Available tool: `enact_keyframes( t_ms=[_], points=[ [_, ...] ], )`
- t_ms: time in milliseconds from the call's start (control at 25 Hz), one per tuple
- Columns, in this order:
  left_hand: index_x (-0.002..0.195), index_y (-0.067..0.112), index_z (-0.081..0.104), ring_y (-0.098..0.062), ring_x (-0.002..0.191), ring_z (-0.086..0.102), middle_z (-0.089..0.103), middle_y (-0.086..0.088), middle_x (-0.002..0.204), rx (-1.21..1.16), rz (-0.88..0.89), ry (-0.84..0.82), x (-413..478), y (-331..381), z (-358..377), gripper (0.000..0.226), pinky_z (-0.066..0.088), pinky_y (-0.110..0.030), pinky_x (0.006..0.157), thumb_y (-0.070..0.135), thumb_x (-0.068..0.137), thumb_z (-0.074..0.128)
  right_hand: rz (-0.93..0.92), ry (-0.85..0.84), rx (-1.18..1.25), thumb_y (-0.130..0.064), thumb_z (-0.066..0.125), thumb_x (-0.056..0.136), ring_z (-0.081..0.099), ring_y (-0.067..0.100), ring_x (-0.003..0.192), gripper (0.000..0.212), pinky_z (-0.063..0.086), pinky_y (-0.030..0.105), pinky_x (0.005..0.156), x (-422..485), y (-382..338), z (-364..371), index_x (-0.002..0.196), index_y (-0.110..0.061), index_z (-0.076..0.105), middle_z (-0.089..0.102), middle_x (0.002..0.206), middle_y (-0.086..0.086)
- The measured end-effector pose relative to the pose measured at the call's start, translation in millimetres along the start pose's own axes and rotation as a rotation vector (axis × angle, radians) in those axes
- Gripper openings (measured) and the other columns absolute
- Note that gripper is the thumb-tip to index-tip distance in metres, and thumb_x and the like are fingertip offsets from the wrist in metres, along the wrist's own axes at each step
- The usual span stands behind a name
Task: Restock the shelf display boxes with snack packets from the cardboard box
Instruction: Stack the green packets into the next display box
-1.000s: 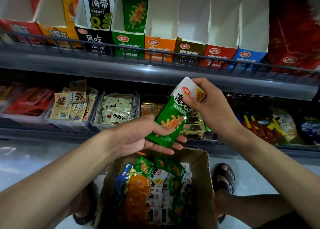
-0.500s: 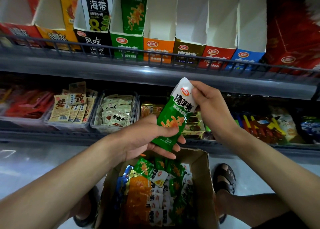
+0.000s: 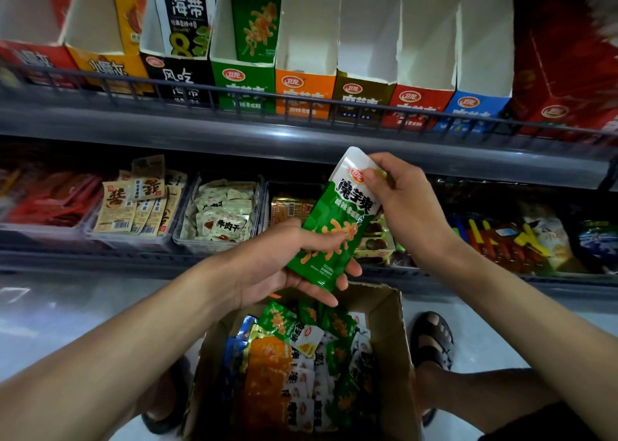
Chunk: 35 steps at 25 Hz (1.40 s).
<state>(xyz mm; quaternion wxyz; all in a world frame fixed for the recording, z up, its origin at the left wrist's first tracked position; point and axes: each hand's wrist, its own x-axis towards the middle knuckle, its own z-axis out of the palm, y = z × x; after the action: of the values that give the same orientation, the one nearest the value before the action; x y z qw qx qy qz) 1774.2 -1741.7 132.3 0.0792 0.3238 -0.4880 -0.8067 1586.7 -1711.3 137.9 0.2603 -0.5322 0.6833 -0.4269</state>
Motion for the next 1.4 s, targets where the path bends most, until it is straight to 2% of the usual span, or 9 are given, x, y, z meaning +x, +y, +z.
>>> enact_keyframes(
  t_ms=[160, 360, 520, 760, 920, 1040, 1200, 1280, 1400],
  points=[
    [0.122, 0.004, 0.059, -0.022, 0.082, 0.067, 0.071, -0.017, 0.104, -0.014, 0.011, -0.039, -2, 2, 1, 0.031, 0.06, -0.037, 0.069, 0.017, 0.093, 0.058, 0.021, 0.039, 0.069, -0.018, 0.049, 0.102, 0.069, 0.02, 0.085, 0.017, 0.056, 0.049, 0.079, 2, 0, 0, 0.109, -0.015, 0.065, 0.072, 0.091, 0.003],
    [0.121, -0.001, 0.056, -0.024, 0.081, 0.069, 0.071, -0.02, 0.102, 0.008, -0.002, 0.002, 1, 4, -3, 0.031, 0.06, -0.036, 0.064, 0.011, 0.093, 0.059, 0.097, 0.016, 0.27, -0.017, 0.058, 0.098, 0.068, 0.02, 0.083, 0.014, 0.054, 0.038, 0.075, 3, 0, -3, 0.107, -0.012, 0.067, 0.072, 0.093, 0.007],
    [0.121, -0.001, 0.056, -0.028, 0.085, 0.069, 0.069, -0.023, 0.104, 0.028, 0.041, -0.021, -1, 17, -12, 0.031, 0.061, -0.039, 0.065, 0.01, 0.093, 0.057, 0.237, -0.147, 0.557, -0.019, 0.064, 0.091, 0.069, 0.021, 0.093, 0.024, 0.056, 0.035, 0.086, 4, -7, -12, 0.11, -0.004, 0.068, 0.074, 0.104, 0.011],
    [0.12, -0.002, 0.056, -0.031, 0.09, 0.069, 0.068, -0.025, 0.105, 0.174, 0.093, -0.099, -10, 50, -27, 0.029, 0.061, -0.042, 0.07, 0.011, 0.094, 0.056, 0.182, -0.186, 0.533, -0.013, 0.07, 0.08, 0.072, 0.024, 0.096, 0.02, 0.06, 0.029, 0.079, 13, -40, -29, 0.099, -0.006, 0.069, 0.075, 0.102, 0.013],
    [0.12, -0.002, 0.055, -0.029, 0.086, 0.068, 0.069, -0.023, 0.103, 0.178, 0.191, -0.097, -24, 82, -34, 0.03, 0.061, -0.039, 0.065, 0.009, 0.092, 0.056, 0.053, -0.166, 0.521, -0.004, 0.071, 0.078, 0.073, 0.018, 0.082, 0.018, 0.059, 0.024, 0.069, 29, -83, -31, 0.097, -0.004, 0.07, 0.076, 0.094, 0.012],
    [0.123, 0.0, 0.056, -0.033, 0.094, 0.07, 0.07, -0.023, 0.108, 0.134, 0.303, -0.058, -39, 105, -40, 0.032, 0.061, -0.037, 0.065, 0.01, 0.092, 0.055, -0.093, -0.072, 0.432, -0.004, 0.075, 0.078, 0.072, 0.019, 0.075, 0.011, 0.058, 0.03, 0.069, 50, -120, -26, 0.088, -0.006, 0.073, 0.077, 0.087, 0.011],
    [0.12, 0.002, 0.058, -0.032, 0.098, 0.07, 0.072, -0.019, 0.106, -0.08, 0.496, 0.122, -44, 126, -55, 0.029, 0.061, -0.034, 0.072, 0.017, 0.096, 0.051, -0.241, 0.026, 0.331, -0.003, 0.076, 0.078, 0.07, 0.018, 0.07, 0.007, 0.059, 0.033, 0.069, 92, -164, -27, 0.084, -0.005, 0.072, 0.076, 0.08, 0.007],
    [0.115, 0.001, 0.062, -0.026, 0.089, 0.073, 0.075, -0.013, 0.098, -0.111, 0.569, 0.316, -36, 128, -64, 0.027, 0.061, -0.03, 0.068, 0.018, 0.1, 0.048, -0.299, 0.098, 0.312, -0.002, 0.075, 0.08, 0.071, 0.017, 0.069, 0.007, 0.059, 0.035, 0.071, 116, -180, -31, 0.086, -0.005, 0.072, 0.076, 0.079, 0.005],
    [0.114, 0.012, 0.068, -0.015, 0.08, 0.068, 0.074, 0.002, 0.095, 0.336, 0.673, 0.835, -24, 125, -79, 0.023, 0.057, -0.029, 0.069, 0.021, 0.099, 0.052, -0.378, 0.178, 0.255, -0.011, 0.078, 0.078, 0.073, 0.026, 0.087, 0.021, 0.06, 0.05, 0.08, 155, -195, -29, 0.096, -0.004, 0.071, 0.076, 0.095, 0.012]
  ],
)
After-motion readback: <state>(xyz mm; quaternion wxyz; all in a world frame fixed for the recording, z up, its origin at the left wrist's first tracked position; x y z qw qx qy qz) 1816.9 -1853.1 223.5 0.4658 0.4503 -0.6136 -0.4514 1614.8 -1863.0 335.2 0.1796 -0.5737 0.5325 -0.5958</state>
